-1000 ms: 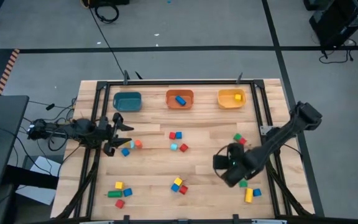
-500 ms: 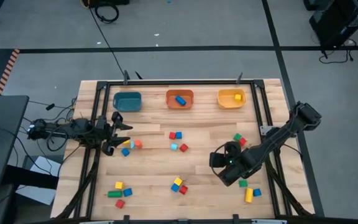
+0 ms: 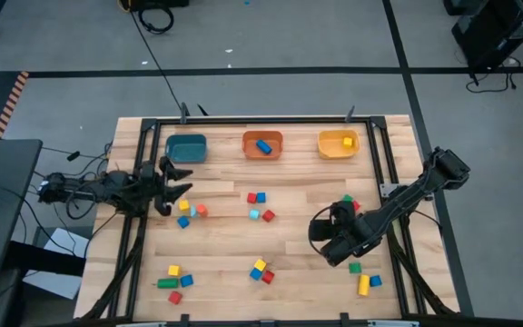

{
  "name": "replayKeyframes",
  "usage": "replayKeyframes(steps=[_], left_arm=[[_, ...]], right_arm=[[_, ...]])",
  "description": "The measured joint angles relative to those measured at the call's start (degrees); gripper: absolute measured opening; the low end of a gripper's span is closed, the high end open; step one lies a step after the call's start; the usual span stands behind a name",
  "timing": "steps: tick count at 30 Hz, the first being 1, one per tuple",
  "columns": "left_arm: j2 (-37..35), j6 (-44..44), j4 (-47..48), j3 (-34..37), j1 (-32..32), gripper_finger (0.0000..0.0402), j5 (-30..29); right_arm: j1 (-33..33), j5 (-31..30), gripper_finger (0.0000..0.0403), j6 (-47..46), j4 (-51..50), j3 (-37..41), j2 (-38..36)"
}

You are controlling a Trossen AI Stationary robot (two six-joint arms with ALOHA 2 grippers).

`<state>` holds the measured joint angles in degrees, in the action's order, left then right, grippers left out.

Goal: Sort blocks by size
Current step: Put the blue half-circle block into the blue bin

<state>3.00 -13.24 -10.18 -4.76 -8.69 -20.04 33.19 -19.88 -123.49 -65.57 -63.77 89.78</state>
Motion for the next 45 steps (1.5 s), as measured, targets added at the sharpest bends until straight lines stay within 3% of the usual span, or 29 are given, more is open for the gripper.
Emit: replayKeyframes(steps=[4, 8, 12, 17, 21, 25, 33, 45], left_arm=[[5.8, 2.5, 12.7, -7.9, 0.0, 0.0231, -6.3], [14.1, -2.0, 21.3, -16.4, 0.0, 0.0231, -12.6], [23.5, -13.7, 34.0, -26.5, 0.0, 0.0231, -15.7], [35.3, -38.2, 55.3, -39.5, 0.0, 0.0231, -16.8], [42.1, -52.5, 68.9, -46.9, 0.0, 0.0231, -14.6], [45.3, -60.2, 71.1, -49.2, -1.0, 0.0231, -13.7], [49.4, -73.0, 70.6, -49.3, -7.3, 0.0231, -10.0], [59.5, -108.0, 75.7, -49.3, -26.6, 0.0231, -9.0]], right_arm=[[0.0, 0.1, 0.0165, 3.7, -2.5, 0.0, 0.0], [0.0, 0.5, 0.0165, 8.3, -4.5, 0.0, 0.0], [-0.1, 0.9, 0.0166, 13.6, -6.2, 0.0, 0.0], [-0.9, 6.3, 0.0166, 19.0, -12.8, 0.0, -0.5], [-0.2, 3.4, 0.0166, 22.4, -15.8, 0.3, -4.8], [2.1, -3.0, 0.0166, 21.8, -15.3, 4.1, -13.3], [5.9, -4.5, 0.0166, 21.3, -11.4, 13.5, -29.2], [5.9, -6.0, 0.0165, 27.9, -6.0, 18.9, -32.6]])
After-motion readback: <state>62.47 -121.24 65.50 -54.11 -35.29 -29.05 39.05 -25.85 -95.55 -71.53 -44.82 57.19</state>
